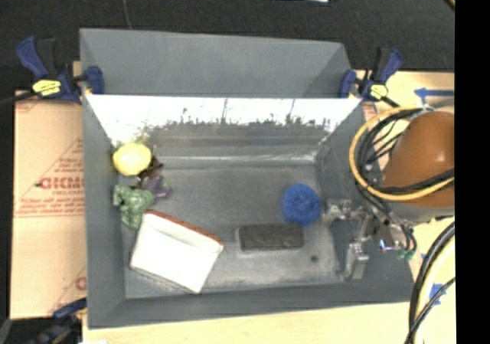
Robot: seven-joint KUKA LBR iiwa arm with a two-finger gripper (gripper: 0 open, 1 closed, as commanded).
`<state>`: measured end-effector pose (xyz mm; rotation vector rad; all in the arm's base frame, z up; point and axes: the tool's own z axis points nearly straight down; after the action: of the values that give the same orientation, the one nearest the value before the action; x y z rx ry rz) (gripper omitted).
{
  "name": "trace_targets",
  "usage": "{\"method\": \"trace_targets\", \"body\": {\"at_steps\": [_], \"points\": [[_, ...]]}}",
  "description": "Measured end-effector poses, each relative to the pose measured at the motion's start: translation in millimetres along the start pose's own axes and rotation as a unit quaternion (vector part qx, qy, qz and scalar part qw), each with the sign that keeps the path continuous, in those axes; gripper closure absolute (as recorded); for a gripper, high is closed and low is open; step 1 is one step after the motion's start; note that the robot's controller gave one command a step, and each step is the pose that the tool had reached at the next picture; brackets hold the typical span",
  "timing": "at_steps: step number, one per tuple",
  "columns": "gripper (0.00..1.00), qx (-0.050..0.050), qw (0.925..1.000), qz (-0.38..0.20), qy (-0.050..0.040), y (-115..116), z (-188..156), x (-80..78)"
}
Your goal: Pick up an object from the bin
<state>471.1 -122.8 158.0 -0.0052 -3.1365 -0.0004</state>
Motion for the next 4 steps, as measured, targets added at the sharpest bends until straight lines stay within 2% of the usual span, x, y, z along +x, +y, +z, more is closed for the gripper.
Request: {"method": "trace_targets", "body": {"at_steps": [1, 2, 3, 4], "points": [[0.0, 0.001, 1.0, -0.002, -0.0039, 1, -4, -2.1], [0.0, 0.0, 0.9996, 0.029, -0.0081, 92, 86, -9.9], [0.0, 0.004, 0.9999, -0.003, -0.0115, 105, 24, -16.9], [0.0, 0.001, 0.9993, 0.038, -0.0043, 109, 58, -13.3]]}}
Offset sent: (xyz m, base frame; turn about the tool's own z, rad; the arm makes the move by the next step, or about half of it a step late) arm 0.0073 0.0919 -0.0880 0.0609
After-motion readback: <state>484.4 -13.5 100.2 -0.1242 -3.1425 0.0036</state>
